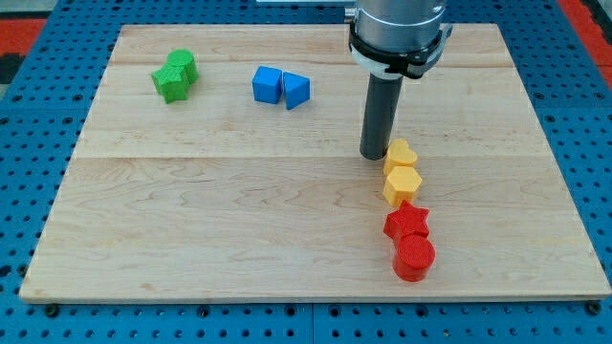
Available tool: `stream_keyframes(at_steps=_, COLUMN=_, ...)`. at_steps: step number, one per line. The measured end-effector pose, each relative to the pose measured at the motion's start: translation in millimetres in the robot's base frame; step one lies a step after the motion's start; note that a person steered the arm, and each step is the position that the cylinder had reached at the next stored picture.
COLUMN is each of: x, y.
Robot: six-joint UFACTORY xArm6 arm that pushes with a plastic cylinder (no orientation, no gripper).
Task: Move your arm below the green star
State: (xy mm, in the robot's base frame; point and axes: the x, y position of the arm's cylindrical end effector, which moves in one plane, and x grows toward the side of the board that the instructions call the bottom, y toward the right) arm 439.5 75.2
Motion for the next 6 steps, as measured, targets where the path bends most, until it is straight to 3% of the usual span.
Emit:
stream_keyframes(at_steps=2, x=-12, y=-67)
stream_keyframes(at_steps=4, x=-18, y=-86)
stream_keyframes(at_steps=6, x=-23, y=-241)
